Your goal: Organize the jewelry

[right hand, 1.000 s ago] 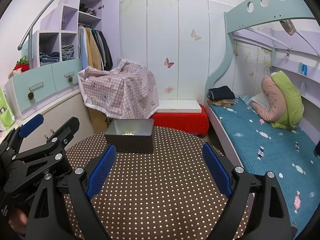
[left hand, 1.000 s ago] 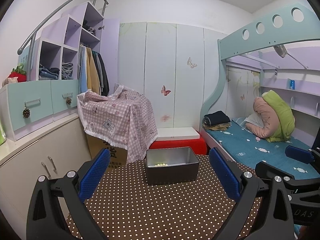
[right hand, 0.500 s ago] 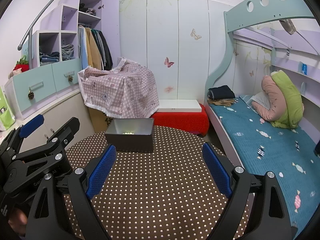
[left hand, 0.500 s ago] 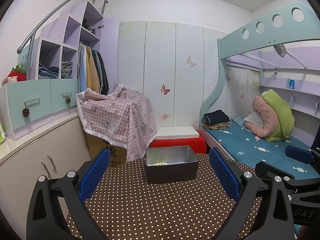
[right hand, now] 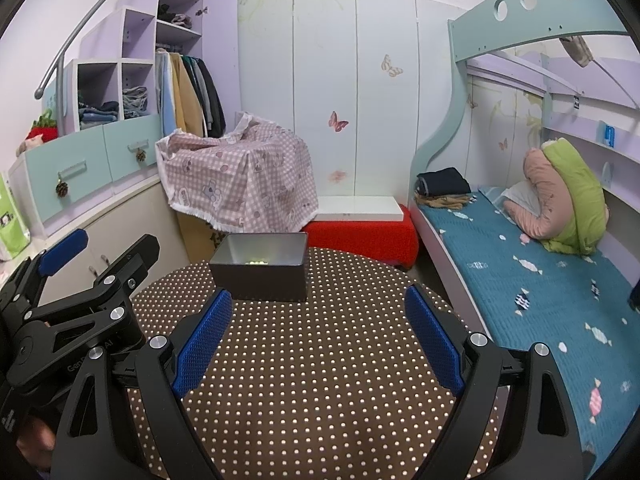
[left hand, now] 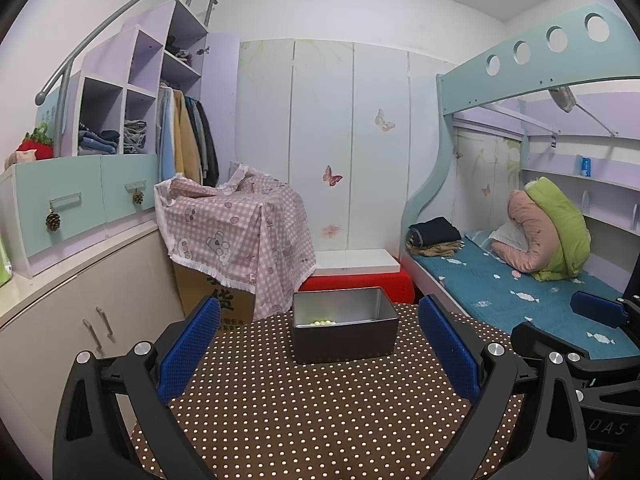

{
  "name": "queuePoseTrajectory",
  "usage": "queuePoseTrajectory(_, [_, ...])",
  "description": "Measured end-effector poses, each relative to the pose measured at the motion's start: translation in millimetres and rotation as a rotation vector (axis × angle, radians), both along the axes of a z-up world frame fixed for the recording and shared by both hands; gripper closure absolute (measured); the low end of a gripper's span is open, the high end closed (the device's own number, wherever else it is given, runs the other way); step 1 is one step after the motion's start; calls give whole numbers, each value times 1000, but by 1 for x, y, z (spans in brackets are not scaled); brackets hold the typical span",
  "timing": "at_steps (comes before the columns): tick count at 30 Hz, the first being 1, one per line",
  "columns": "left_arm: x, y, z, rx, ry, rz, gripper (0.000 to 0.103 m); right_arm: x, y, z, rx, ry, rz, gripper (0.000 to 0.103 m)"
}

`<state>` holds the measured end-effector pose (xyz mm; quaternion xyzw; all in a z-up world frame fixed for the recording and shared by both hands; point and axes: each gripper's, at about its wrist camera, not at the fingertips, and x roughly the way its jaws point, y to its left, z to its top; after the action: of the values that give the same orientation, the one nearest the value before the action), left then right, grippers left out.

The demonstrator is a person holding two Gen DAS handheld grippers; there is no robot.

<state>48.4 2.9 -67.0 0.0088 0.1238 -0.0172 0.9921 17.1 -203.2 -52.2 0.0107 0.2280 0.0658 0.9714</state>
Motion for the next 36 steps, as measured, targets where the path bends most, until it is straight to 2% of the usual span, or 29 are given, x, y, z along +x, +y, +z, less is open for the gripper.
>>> queuePoseTrajectory(36, [-2, -3, 1, 6, -3, 2, 7, 0, 4, 1, 0, -1, 0, 18])
